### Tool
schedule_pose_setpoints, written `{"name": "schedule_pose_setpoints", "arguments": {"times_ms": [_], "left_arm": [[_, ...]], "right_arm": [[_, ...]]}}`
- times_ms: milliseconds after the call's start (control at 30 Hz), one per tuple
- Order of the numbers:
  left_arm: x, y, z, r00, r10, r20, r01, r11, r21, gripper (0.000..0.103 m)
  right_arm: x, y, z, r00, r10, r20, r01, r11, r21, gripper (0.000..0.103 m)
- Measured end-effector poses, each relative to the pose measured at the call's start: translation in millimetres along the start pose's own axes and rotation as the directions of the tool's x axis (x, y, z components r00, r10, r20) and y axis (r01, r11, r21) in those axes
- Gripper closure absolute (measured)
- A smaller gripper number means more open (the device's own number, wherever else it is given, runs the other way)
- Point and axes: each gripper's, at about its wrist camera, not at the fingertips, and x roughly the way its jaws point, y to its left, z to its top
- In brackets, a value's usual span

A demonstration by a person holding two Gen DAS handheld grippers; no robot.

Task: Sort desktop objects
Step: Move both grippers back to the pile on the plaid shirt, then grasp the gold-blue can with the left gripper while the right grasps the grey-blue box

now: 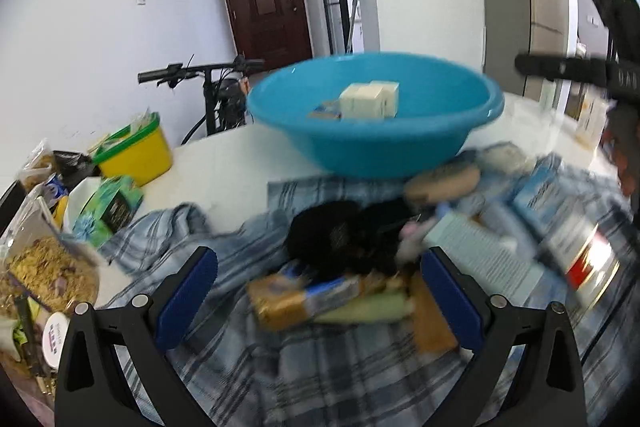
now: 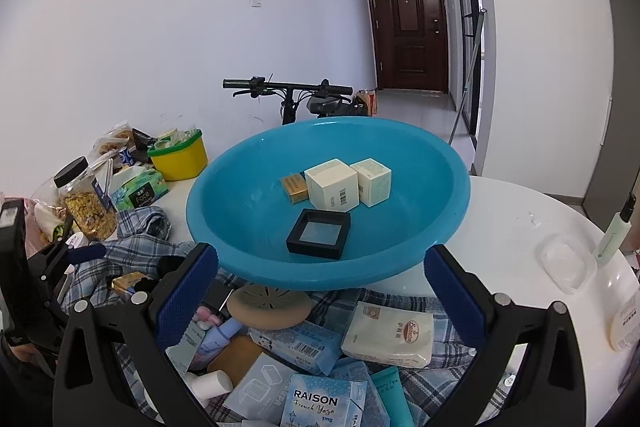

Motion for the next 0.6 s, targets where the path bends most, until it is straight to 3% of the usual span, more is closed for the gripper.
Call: {"name": "schedule_pose_setpoints", "arguments": {"times_ms": [100,267,600], "left_arm": [[5.7,12.9,-11.2,0.998,-0.057,-0.025,0.056,0.998,-0.035,0.0],[19.9,11.2,-13.9,0.996,-0.073,-0.054,0.068,0.994,-0.086,0.0],[52.6,-6.5,-10.0,0.988,0.051,-0.148,-0.061,0.996,-0.061,0.0]], "right_arm": [[-0.9,1.5,0.0,1.0,0.003,0.002,-0.003,1.0,-0.003,0.0],[-2.5,4.9,0.2,1.0,0.007,0.002,-0.007,1.0,-0.018,0.0],[-6.1,7.0,1.2,1.0,0.018,0.009,-0.017,1.0,-0.019,0.0]]}}
